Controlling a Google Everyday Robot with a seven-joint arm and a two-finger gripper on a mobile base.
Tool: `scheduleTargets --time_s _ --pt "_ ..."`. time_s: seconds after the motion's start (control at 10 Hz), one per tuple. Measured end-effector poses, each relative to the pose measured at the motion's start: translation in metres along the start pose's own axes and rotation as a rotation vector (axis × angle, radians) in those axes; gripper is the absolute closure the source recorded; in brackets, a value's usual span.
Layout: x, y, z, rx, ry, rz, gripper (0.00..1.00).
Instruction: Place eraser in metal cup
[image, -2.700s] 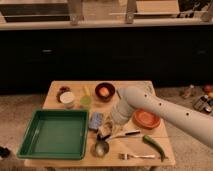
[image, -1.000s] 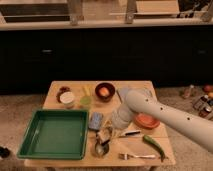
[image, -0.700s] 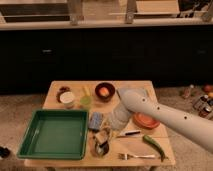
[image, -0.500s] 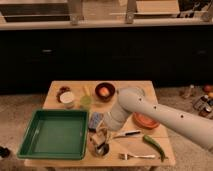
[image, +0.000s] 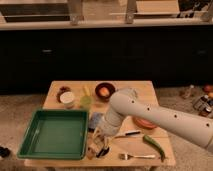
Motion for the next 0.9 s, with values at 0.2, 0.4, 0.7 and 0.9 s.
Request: scheduleTargets --time_s 0.2,0.4,0.7,0.9 --pt "-0.0044 0.0054 0.0045 -0.027 0.000 -0.020 1.00" --pt "-0.0031 0.0095 0.0054 -0.034 0.000 -0.023 1.00" --pt "-0.0010 0.0108 0.0066 -0.041 0.000 -0.028 0.99" --pt "0.0008 0.0115 0.0070 -0.041 -0.007 -0.019 0.83"
